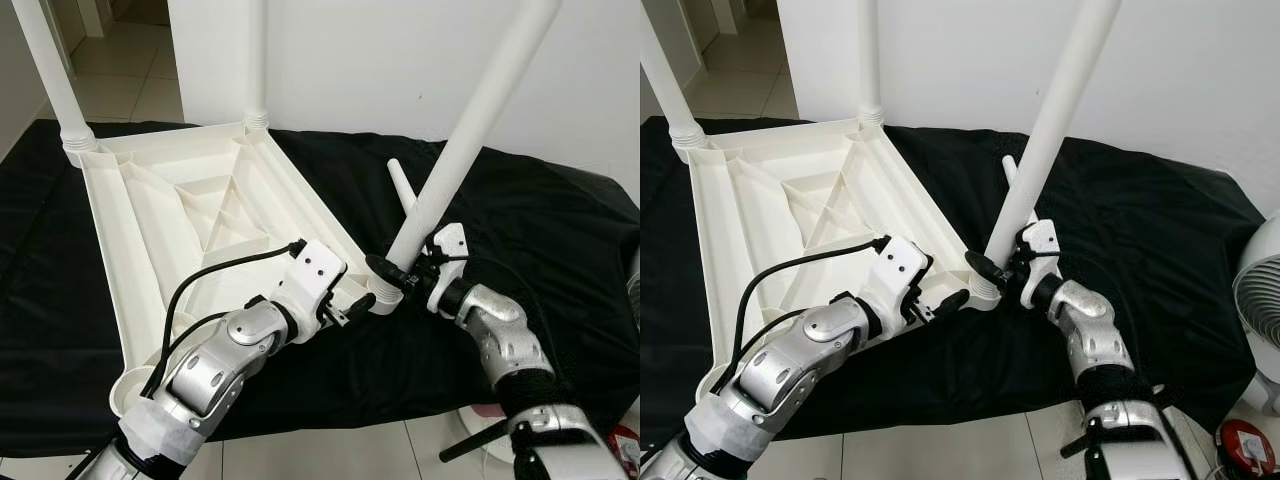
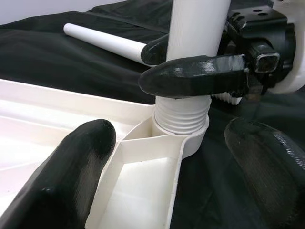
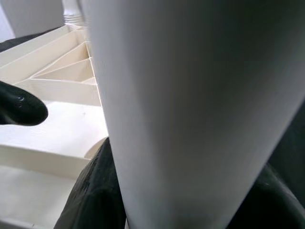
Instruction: Building children table
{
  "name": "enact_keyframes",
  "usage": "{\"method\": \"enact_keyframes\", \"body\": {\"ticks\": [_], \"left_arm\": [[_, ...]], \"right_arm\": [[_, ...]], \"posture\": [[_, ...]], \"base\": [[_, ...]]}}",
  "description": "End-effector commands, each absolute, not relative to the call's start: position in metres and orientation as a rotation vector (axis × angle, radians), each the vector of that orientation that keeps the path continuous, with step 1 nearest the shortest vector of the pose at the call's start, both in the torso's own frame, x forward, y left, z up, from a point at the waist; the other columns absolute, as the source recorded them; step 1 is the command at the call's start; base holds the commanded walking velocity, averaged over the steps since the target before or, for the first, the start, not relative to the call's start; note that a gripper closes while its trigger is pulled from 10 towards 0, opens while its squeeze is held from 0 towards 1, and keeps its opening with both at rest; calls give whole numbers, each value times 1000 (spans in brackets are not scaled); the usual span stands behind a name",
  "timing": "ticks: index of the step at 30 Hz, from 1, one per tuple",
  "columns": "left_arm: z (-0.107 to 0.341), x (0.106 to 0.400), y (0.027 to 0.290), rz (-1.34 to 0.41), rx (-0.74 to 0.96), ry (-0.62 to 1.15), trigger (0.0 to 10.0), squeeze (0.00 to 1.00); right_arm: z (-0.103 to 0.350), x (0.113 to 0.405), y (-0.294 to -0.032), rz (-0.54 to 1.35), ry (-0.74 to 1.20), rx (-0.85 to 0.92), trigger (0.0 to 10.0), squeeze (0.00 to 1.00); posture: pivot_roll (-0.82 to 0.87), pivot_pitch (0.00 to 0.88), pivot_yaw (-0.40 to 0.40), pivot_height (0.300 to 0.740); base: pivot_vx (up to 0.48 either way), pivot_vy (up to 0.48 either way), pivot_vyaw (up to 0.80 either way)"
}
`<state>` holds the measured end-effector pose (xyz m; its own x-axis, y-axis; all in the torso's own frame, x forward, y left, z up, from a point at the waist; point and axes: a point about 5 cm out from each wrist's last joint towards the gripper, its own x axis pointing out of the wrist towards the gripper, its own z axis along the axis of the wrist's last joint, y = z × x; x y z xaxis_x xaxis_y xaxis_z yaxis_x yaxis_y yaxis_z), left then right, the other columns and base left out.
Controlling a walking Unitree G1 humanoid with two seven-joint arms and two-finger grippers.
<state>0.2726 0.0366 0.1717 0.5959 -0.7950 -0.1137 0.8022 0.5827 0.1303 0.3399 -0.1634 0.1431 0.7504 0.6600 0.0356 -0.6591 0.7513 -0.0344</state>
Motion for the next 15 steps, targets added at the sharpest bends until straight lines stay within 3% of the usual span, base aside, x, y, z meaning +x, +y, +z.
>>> {"method": "enact_keyframes", "body": {"ticks": [1,15], "left_arm": [[169,271,34,-990,188,66,10000,0],[168,272,33,-990,181,70,10000,0]], "right_arm": [[122,337,-163,641,50,7,10000,0],[119,334,-148,179,98,44,10000,0]], "posture": [[58,57,-102,740],[42,52,-110,740]], "base": [[0,0,0],[0,0,0]]}}
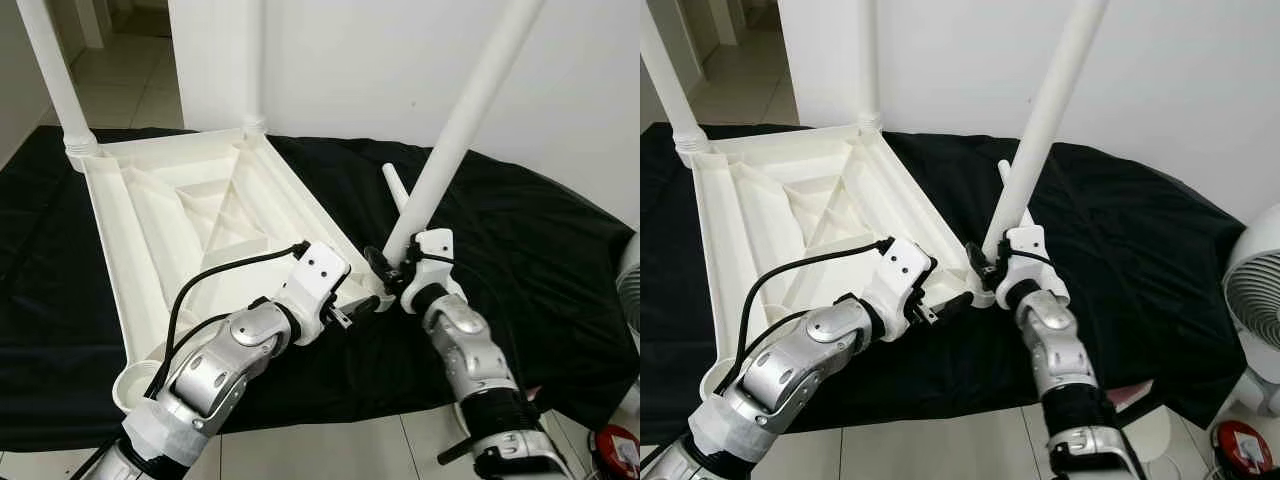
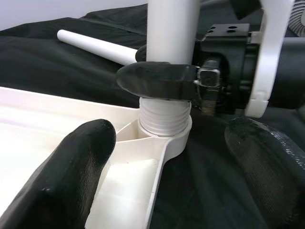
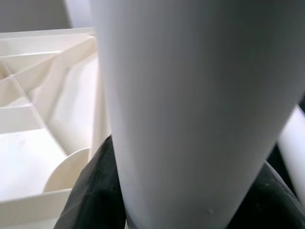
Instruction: Building children table
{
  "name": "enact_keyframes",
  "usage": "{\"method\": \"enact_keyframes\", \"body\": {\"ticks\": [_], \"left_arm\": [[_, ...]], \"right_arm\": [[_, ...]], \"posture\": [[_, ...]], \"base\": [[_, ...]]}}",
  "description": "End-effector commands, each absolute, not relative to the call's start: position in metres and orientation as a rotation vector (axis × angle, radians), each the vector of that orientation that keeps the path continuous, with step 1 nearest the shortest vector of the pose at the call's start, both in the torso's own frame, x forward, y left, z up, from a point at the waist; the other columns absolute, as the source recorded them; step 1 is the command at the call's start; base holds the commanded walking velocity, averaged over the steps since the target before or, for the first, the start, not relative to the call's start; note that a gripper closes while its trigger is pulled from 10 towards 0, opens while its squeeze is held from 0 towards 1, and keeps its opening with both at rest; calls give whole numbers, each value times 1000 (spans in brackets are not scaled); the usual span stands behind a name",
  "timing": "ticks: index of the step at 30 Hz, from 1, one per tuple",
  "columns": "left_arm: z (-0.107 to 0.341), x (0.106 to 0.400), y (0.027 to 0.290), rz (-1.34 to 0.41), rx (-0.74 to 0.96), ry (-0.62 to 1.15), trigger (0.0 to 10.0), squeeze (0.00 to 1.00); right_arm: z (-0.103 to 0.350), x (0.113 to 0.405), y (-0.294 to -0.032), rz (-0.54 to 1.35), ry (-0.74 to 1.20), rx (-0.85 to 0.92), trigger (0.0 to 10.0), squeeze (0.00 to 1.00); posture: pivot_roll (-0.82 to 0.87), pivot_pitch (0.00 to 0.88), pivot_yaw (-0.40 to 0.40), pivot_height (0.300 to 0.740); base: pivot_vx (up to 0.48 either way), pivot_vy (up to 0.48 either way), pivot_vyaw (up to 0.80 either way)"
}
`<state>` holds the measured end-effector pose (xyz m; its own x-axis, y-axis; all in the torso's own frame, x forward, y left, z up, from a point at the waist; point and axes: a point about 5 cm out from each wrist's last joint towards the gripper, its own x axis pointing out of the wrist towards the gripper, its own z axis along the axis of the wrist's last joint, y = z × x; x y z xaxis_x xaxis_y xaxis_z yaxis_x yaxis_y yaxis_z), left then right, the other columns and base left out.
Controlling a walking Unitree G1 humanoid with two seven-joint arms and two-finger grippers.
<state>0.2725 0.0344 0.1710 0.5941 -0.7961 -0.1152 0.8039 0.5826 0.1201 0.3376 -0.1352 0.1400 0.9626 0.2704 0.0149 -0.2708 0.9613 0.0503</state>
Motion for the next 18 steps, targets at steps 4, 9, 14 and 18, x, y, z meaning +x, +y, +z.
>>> {"method": "enact_keyframes", "body": {"ticks": [4,9,14,18], "left_arm": [[168,273,33,-988,182,69,10000,0],[168,274,34,-987,182,67,10000,0],[168,273,33,-993,180,67,10000,0],[168,274,32,-1001,178,65,10000,0]], "right_arm": [[120,331,-141,68,77,53,10000,0],[124,327,-124,-49,33,136,10000,0],[129,324,-121,-21,11,153,10000,0],[132,320,-125,3,-4,162,10000,376]], "posture": [[40,51,-110,740],[35,47,-109,740],[19,46,-111,740],[7,45,-118,740]], "base": [[0,0,0],[0,0,0],[0,0,0],[0,0,0]]}}
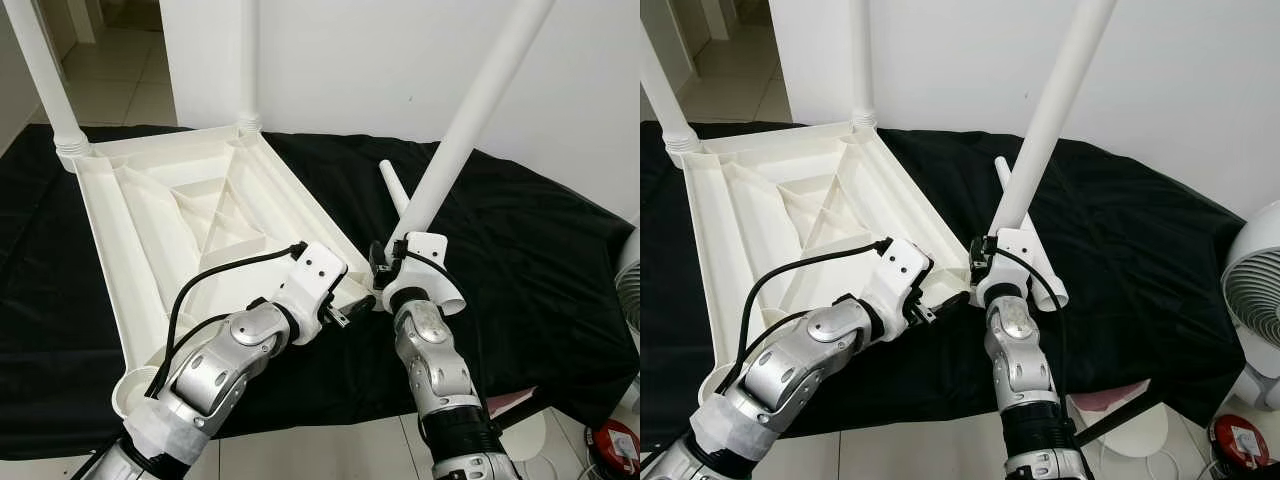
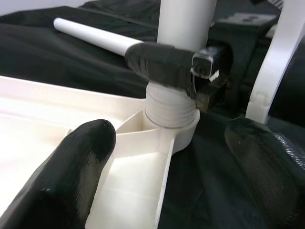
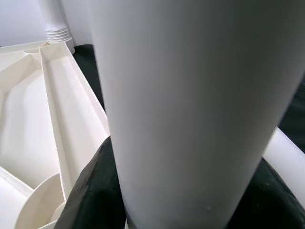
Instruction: Building children table
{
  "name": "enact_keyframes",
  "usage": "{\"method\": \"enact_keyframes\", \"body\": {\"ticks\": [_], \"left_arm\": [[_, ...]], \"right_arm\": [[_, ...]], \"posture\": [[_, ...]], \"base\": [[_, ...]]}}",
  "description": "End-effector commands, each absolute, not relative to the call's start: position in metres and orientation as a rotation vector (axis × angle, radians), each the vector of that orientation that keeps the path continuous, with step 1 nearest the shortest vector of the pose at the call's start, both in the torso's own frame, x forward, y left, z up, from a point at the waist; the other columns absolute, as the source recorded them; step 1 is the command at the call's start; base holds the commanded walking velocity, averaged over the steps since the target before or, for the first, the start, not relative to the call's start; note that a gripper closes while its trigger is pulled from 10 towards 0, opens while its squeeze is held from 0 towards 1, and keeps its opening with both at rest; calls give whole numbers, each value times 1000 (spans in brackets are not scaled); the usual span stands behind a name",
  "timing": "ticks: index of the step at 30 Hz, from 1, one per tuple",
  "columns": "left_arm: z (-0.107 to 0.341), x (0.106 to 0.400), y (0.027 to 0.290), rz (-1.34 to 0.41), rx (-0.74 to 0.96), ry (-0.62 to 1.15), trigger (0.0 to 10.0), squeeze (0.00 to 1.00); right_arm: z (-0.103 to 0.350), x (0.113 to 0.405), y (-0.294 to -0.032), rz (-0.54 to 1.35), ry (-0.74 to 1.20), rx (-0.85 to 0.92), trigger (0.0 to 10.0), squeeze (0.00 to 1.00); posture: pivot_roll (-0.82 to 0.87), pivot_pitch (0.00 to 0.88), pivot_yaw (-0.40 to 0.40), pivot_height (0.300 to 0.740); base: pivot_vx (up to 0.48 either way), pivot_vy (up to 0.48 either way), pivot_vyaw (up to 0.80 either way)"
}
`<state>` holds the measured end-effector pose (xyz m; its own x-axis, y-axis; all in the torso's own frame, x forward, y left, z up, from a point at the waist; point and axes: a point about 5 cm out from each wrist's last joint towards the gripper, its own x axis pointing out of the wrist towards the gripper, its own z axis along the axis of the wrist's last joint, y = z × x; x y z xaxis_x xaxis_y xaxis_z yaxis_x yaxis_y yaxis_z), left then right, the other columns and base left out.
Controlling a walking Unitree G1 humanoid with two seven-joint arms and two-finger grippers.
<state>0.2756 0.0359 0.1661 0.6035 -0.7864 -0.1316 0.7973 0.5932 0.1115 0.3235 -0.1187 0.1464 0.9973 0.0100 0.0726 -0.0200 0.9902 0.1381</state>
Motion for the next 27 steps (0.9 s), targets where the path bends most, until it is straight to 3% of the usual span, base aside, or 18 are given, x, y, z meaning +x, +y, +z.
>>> {"method": "enact_keyframes", "body": {"ticks": [1,2,3,13,18,19,20,21,27], "left_arm": [[168,274,32,-1001,178,65,10000,0],[168,274,32,-1001,178,65,10000,0],[168,274,33,-1001,178,64,10000,0],[167,276,39,-990,180,74,10000,0],[171,275,38,-1010,172,68,10000,0],[170,275,38,-1020,187,66,10000,0],[170,275,38,-1020,187,66,10000,0],[170,276,38,-1025,190,66,10000,0],[169,271,34,-1051,189,73,10000,0]], "right_arm": [[132,320,-125,3,-4,162,10000,376],[132,320,-125,3,-4,162,10000,376],[132,319,-130,0,-8,188,10000,1000],[127,314,-160,169,-76,91,10000,1000],[126,313,-163,229,-67,74,10000,1000],[126,313,-163,269,-68,64,10000,490],[126,313,-163,269,-68,64,10000,490],[127,312,-164,333,-75,42,10000,0],[129,315,-167,523,-80,-14,10000,0]], "posture": [[7,45,-118,740],[7,45,-118,740],[10,50,-120,740],[26,32,-88,740],[18,38,-83,740],[22,35,-82,740],[22,35,-82,740],[24,37,-80,740],[29,37,-68,740]], "base": [[0,0,0],[0,0,0],[0,0,0],[0,0,0],[0,0,0],[0,0,0],[0,0,0],[0,0,0],[0,0,0]]}}
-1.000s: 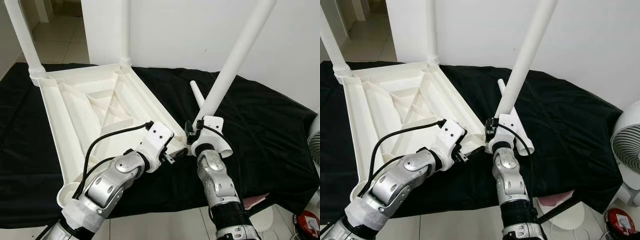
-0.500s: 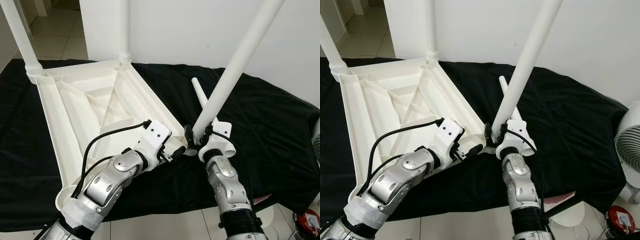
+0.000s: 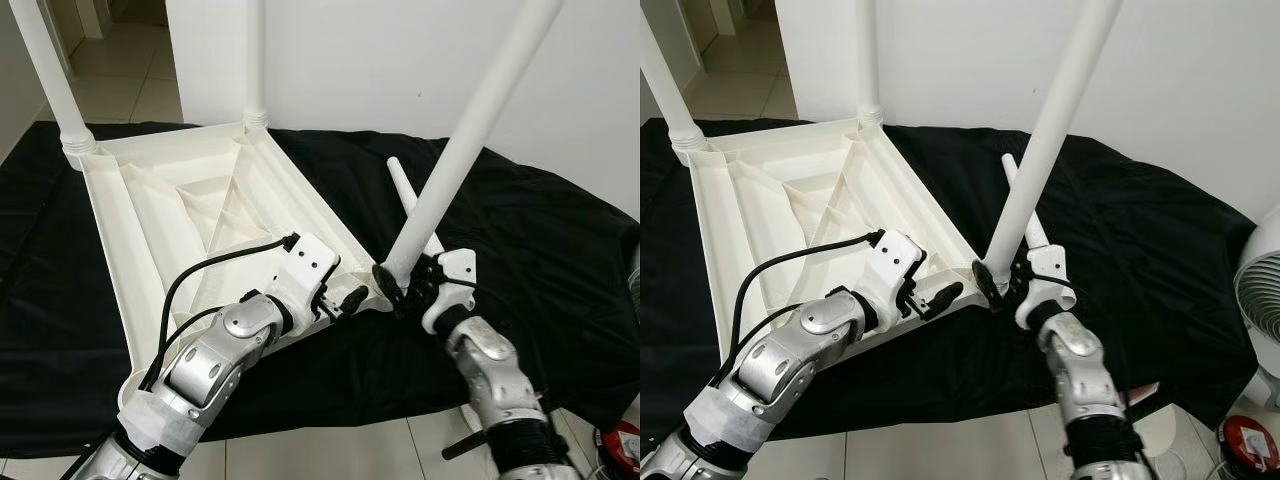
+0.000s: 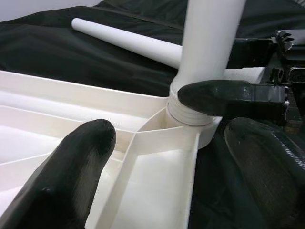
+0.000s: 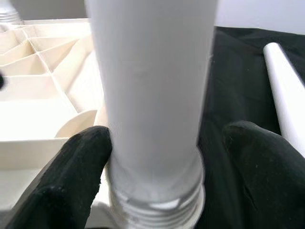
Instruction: Building children table
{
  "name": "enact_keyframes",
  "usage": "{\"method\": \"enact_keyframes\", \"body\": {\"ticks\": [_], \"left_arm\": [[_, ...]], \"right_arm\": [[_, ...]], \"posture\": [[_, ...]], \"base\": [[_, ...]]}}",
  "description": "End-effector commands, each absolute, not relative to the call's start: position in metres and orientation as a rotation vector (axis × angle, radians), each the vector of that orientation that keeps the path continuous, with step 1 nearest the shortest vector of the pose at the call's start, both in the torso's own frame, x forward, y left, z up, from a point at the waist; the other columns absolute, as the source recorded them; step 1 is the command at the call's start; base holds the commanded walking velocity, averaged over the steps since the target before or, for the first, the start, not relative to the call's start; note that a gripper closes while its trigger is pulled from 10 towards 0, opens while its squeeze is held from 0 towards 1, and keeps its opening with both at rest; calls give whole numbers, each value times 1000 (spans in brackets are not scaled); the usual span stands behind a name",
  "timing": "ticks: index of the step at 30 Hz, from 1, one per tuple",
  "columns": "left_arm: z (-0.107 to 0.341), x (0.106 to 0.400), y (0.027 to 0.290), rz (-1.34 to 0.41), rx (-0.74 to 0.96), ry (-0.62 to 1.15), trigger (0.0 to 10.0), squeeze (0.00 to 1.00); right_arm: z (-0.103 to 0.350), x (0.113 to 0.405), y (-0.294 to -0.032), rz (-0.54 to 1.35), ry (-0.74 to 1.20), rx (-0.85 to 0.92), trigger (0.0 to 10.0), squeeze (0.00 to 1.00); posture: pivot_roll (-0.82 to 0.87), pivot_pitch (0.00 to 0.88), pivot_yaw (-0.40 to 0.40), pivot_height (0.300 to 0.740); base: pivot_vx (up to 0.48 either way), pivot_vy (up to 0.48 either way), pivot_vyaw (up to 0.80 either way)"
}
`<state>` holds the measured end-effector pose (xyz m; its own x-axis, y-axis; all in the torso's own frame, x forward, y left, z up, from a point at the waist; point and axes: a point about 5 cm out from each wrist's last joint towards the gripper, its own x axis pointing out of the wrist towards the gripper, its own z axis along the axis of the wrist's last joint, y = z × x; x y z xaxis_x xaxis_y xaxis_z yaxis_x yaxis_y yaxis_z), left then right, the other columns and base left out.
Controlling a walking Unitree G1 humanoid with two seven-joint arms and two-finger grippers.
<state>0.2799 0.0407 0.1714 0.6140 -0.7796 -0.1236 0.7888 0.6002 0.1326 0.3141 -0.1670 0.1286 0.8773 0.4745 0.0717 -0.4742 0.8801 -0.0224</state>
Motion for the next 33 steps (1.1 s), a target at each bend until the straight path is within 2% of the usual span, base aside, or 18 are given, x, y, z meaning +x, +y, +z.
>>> {"method": "enact_keyframes", "body": {"ticks": [1,16,17,18,19,32,33], "left_arm": [[168,271,33,-1052,189,74,10000,0],[170,269,26,-1079,208,70,10000,0],[169,268,26,-1090,208,74,10000,0],[169,266,26,-1101,210,78,10000,0],[168,265,25,-1115,209,84,10000,0],[167,264,29,-1145,170,118,10000,0],[166,265,30,-1136,174,121,10000,0]], "right_arm": [[130,316,-168,539,-84,-24,10000,0],[143,343,-175,652,-77,-128,10000,0],[143,345,-174,672,-66,-136,7725,0],[141,346,-173,688,-54,-150,3451,0],[140,346,-173,703,-44,-158,0,0],[129,346,-173,749,-2,-149,0,0],[127,347,-173,745,-2,-145,10000,0]], "posture": [[32,35,-69,740],[53,26,-71,740],[55,24,-73,740],[56,26,-73,740],[57,23,-74,740],[63,13,-82,740],[63,13,-82,740]], "base": [[0,0,0],[0,0,0],[0,0,0],[0,0,0],[0,0,0],[0,0,0],[0,0,0]]}}
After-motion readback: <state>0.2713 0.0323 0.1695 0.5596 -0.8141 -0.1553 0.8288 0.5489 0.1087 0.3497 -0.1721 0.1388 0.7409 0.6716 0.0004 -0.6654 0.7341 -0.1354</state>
